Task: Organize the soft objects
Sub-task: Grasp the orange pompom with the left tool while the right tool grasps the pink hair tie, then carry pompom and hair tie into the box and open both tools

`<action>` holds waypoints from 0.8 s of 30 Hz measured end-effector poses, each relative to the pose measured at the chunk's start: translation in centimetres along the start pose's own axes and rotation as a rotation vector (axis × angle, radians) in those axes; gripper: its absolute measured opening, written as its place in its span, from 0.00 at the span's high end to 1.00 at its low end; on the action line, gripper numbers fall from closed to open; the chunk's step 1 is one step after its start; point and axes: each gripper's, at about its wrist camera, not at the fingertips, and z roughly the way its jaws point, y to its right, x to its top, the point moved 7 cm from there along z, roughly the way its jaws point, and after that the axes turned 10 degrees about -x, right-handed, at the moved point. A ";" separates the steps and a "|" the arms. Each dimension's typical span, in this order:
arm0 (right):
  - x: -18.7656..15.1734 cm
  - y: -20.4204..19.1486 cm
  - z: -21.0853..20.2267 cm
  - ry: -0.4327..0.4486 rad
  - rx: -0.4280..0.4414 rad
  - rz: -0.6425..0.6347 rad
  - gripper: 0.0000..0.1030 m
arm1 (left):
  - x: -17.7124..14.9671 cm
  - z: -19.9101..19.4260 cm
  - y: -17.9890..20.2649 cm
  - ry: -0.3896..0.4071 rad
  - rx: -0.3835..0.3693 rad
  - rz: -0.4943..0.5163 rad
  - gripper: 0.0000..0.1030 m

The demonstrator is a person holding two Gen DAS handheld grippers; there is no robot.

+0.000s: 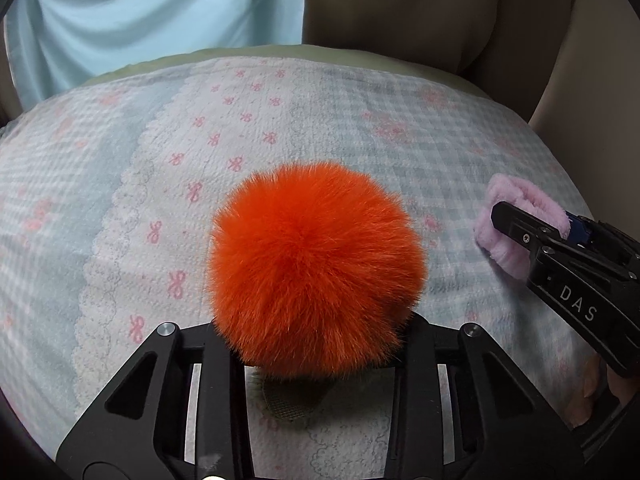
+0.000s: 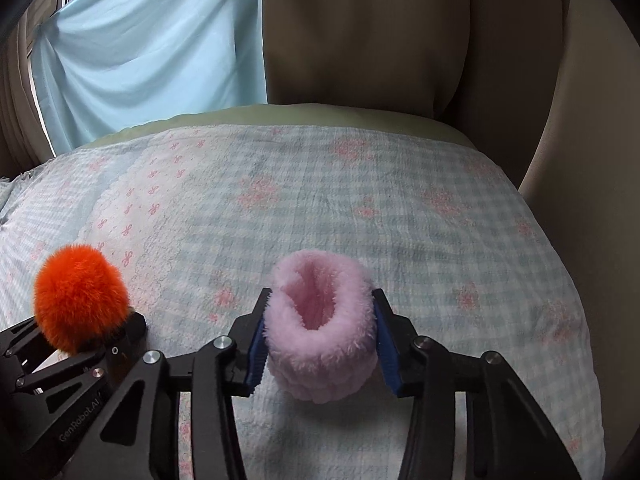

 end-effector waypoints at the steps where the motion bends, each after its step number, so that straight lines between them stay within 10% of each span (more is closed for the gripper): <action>1: 0.0 0.0 -0.1 0.001 -0.001 -0.002 0.65 | 0.0 -0.2 0.0 0.003 -0.001 -0.001 0.74; 13: 0.4 1.7 -2.9 -0.002 -0.013 0.048 0.68 | 1.5 -4.3 2.3 0.040 -0.021 0.017 0.74; 24: 4.0 2.5 -13.3 0.056 -0.021 0.094 0.68 | 4.7 -15.4 4.2 0.096 -0.066 0.020 0.74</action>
